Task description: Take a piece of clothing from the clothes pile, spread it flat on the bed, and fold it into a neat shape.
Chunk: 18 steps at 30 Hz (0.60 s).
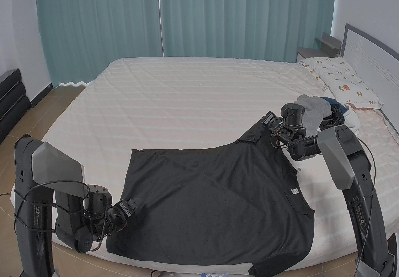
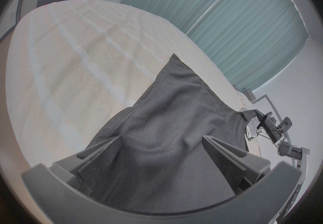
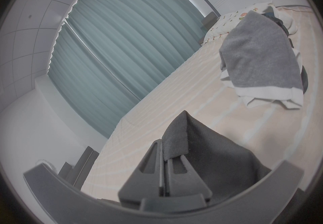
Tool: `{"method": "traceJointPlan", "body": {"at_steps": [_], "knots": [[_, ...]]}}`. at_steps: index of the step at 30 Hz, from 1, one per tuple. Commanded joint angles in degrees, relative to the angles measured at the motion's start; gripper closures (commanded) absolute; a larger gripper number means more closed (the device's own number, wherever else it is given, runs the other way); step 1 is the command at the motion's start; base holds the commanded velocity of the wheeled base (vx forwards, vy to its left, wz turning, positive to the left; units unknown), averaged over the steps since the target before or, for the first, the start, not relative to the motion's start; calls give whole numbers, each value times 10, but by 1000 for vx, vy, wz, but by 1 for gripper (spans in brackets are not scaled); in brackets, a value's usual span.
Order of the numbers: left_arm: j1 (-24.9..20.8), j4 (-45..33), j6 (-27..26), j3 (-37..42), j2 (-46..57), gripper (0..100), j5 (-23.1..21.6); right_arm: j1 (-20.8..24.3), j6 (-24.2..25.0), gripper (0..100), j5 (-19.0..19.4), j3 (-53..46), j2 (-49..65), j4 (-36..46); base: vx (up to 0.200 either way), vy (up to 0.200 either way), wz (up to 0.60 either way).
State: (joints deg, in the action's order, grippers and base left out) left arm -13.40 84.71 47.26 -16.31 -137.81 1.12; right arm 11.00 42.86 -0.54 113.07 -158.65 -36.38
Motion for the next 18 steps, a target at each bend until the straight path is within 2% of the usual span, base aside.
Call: {"method": "traceJointPlan", "body": {"at_steps": [1, 2, 6, 12, 18], "knots": [[-2, 0, 0, 0, -4, 0, 1, 3, -2, 100, 2, 15, -29, 2, 0, 0, 0], [-2, 0, 0, 0, -4, 0, 1, 2, -3, 0, 3, 15, -30, 2, 0, 0, 0], [-2, 0, 0, -1, -4, 0, 1, -6, -4, 0, 25, 15, -38, -2, 0, 0, 0], [-2, 0, 0, -1, -4, 0, 1, -16, -4, 0, 26, 15, -41, -8, 0, 0, 0], [-2, 0, 0, -1, -4, 0, 1, -46, -5, 0, 26, 7, -13, 61, 0, 0, 0]]}}
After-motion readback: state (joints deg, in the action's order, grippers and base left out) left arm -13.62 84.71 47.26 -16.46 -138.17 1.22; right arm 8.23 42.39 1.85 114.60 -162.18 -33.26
